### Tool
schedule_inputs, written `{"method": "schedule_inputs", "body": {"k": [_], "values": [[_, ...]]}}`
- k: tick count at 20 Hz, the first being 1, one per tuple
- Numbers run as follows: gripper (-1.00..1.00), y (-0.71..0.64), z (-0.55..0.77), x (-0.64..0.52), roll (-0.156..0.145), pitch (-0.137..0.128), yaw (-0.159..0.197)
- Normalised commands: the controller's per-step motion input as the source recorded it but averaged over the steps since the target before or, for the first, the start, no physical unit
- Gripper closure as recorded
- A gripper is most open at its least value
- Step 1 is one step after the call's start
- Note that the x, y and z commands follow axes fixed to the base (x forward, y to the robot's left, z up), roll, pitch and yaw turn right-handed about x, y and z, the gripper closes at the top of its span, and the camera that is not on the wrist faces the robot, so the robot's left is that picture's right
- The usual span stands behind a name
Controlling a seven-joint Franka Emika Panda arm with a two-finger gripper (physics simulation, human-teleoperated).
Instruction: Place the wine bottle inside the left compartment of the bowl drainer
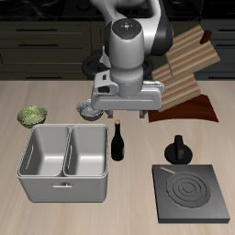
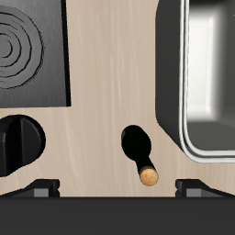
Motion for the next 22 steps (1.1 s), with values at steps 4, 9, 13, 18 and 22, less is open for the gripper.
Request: {"method": "schedule_inputs", "body": {"k": [4,9,13,18,22], "values": [[-1.00,-0.01,-0.17,-0.03,-0.003,0.010,0.006],[-1.00,-0.06,-0.26,-0.03,-0.010,0.026,-0.008],[-1.00,-0.03,-0.24,-0.05,0.003,0.031,-0.020],[-1.00,0.02,-0.14,-0.07,0.002,0.019,-0.009],[-1.00,0.02,-0.06,-0.06,0.018,0.004,-0.009]]}}
